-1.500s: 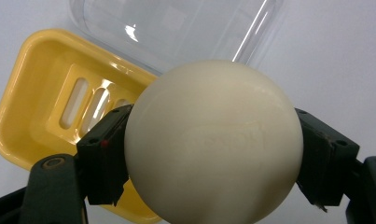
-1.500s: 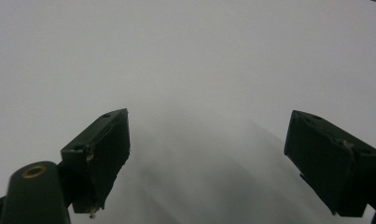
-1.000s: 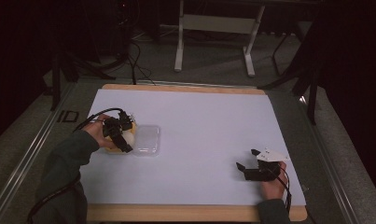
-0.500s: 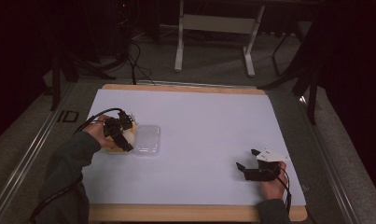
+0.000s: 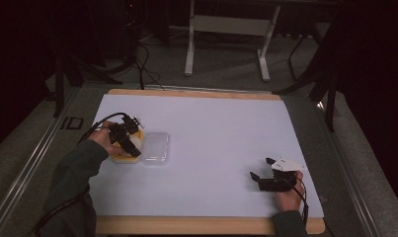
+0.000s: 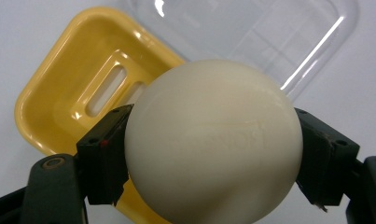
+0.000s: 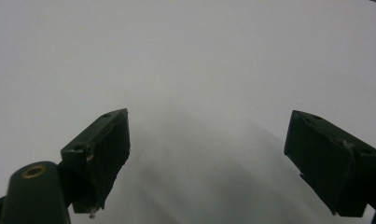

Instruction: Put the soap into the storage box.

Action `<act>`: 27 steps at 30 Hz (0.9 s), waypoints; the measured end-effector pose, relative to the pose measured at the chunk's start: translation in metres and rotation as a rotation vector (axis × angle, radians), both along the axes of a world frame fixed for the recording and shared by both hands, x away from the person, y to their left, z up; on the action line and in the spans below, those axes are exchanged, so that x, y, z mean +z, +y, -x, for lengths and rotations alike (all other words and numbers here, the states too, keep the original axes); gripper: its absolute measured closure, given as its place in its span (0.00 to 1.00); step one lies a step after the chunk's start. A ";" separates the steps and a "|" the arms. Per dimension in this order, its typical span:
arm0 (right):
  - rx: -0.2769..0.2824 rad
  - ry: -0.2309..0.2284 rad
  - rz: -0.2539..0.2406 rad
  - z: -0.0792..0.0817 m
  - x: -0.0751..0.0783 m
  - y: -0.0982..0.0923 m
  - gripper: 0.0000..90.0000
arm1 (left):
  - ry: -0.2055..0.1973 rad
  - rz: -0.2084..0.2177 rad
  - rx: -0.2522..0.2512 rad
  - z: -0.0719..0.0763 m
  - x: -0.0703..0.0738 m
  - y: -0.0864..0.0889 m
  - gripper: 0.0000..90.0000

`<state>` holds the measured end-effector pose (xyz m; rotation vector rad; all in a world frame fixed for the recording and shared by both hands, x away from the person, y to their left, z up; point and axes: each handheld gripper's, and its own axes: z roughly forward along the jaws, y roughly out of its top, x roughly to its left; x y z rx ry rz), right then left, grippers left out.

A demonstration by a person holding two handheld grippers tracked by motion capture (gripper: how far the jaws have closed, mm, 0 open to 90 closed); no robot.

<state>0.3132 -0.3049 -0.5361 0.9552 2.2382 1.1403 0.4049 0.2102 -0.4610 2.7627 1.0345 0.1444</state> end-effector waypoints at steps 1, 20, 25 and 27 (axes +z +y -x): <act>0.000 0.000 0.000 0.000 0.000 0.000 0.16 | 0.000 0.000 0.000 0.000 0.000 0.000 0.25; -0.001 0.001 0.000 0.000 0.000 0.000 0.15 | -0.015 -0.015 0.143 -0.005 0.000 0.004 0.25; -0.002 0.001 0.000 0.000 0.000 0.000 0.15 | -0.012 -0.007 0.194 -0.007 -0.001 0.007 0.25; -0.001 0.000 0.000 0.000 0.000 0.000 0.15 | -0.012 -0.006 0.212 -0.007 -0.001 0.008 0.25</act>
